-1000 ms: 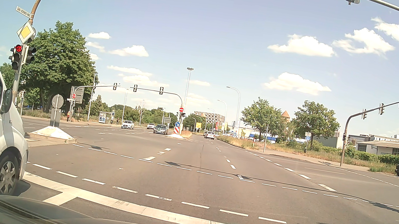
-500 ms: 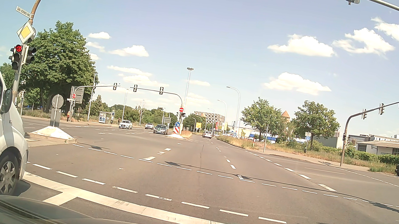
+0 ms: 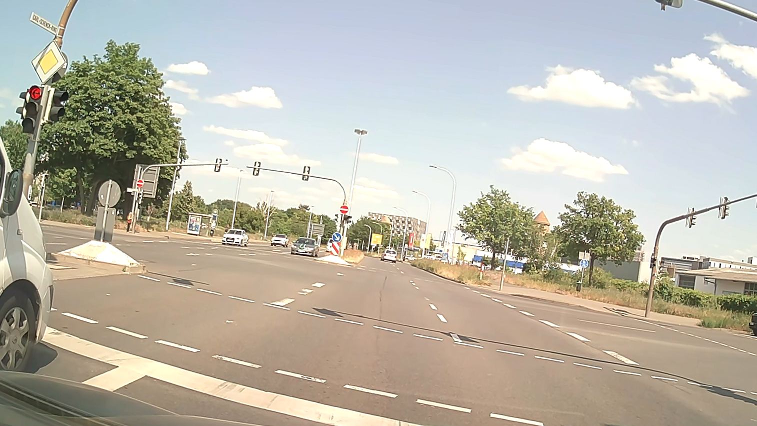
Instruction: Follow the waypoints while adhering to traffic rules and regulations
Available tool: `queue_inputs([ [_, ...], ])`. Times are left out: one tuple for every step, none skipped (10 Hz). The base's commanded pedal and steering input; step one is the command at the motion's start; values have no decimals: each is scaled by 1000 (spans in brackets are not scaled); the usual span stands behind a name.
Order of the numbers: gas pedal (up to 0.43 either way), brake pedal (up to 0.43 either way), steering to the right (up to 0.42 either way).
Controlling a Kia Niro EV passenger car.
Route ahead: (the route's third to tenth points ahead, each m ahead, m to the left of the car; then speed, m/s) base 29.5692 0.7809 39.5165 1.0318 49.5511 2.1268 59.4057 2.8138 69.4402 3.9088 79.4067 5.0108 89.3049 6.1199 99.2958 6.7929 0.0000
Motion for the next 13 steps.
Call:
queue_inputs([
  [0, 30, -1],
  [0, 30, -2],
  [79, 30, -3],
  [118, 30, -6],
  [150, 30, -8],
  [197, 30, -10],
  [220, 30, -10],
  [240, 30, -10],
  [268, 30, -10],
  [287, 30, -10],
  [311, 37, -10],
  [319, 30, -10],
  [331, 30, -9],
])
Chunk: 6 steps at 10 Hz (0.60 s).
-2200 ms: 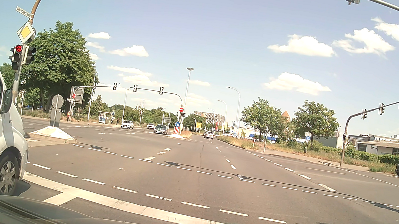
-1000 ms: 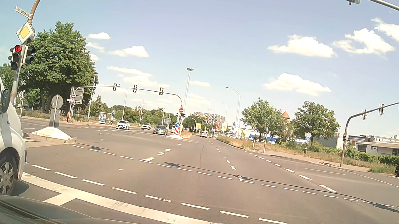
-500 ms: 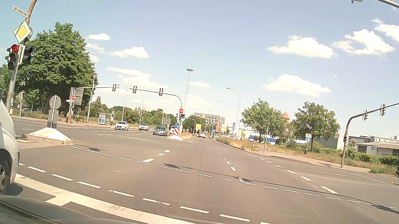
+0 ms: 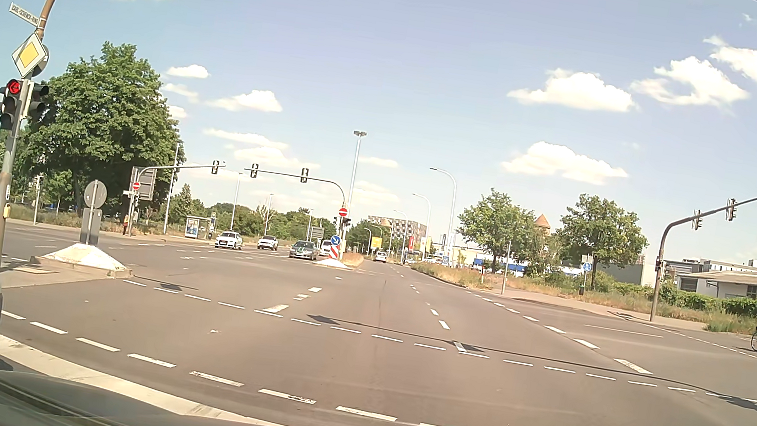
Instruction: Follow the waypoints while adhering to traffic rules and regulations
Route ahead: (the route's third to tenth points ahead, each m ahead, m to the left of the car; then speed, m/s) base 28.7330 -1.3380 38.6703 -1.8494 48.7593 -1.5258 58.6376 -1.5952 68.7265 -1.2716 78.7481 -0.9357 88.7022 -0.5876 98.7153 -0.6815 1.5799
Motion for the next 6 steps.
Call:
queue_inputs([
  [339, 30, -9],
  [350, 30, -9],
  [350, 30, -10],
  [358, 30, -10],
  [370, 30, -10],
  [378, 30, -9],
])
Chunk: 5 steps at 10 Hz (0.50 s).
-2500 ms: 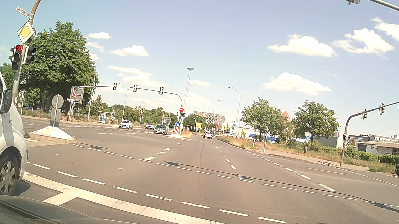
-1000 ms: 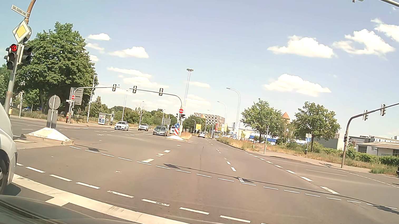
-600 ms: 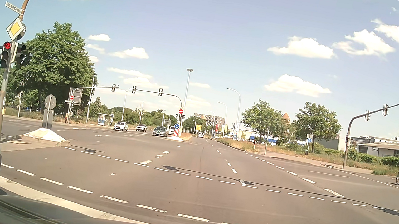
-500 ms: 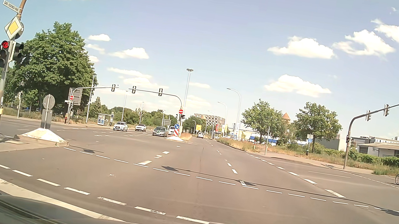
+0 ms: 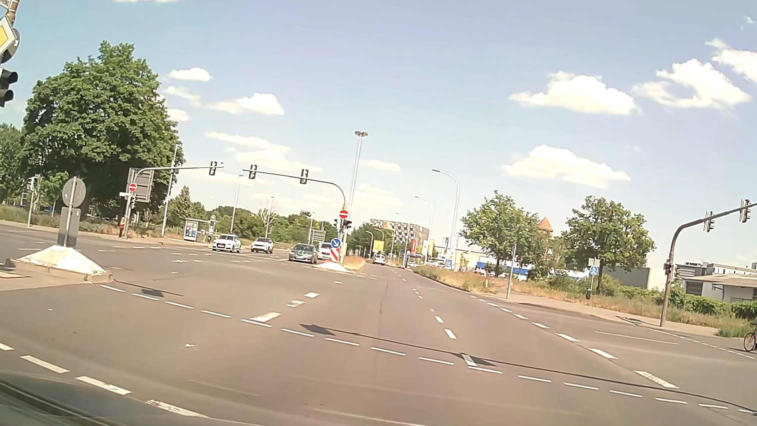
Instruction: Follow the waypoints while adhering to traffic rules and regulations
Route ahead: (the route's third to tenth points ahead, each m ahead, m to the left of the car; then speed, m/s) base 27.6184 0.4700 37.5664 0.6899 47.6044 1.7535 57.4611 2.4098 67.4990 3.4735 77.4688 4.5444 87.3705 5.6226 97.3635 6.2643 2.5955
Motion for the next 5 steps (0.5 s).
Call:
queue_inputs([
  [378, 30, -10],
  [378, 30, -10],
  [390, 30, -10],
  [390, 30, -10],
  [390, 30, -11],
])
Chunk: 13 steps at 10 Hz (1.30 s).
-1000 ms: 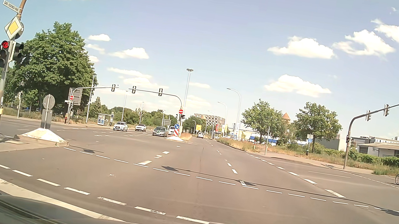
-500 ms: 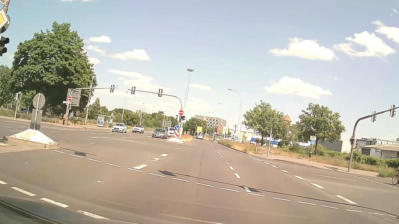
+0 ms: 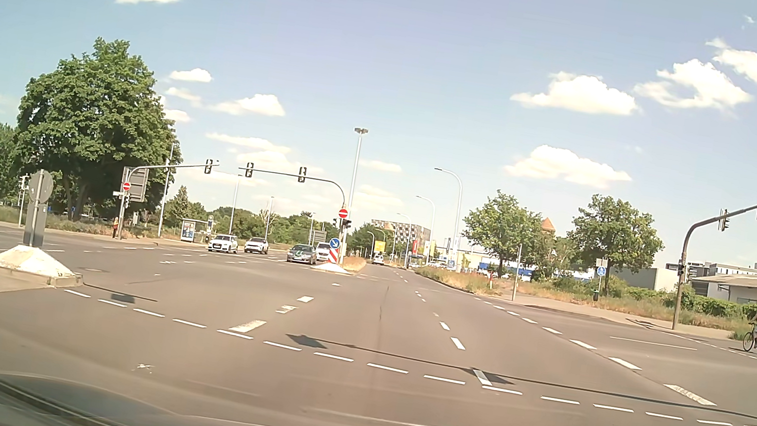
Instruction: Follow the waypoints while adhering to traffic rules and regulations
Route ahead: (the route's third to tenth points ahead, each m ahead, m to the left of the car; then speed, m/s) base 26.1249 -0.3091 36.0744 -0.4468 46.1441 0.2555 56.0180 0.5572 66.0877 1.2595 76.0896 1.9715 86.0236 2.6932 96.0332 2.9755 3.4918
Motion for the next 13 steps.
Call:
queue_inputs([
  [398, 30, -11],
  [398, 30, -11],
  [409, 30, -11],
  [421, 30, -10],
  [421, 30, -10],
  [429, 30, -10],
  [429, 30, -9],
  [429, 30, -8],
  [429, 30, -7],
  [429, 30, -6],
  [441, 30, -6],
  [441, 30, -6],
  [441, 30, -5],
])
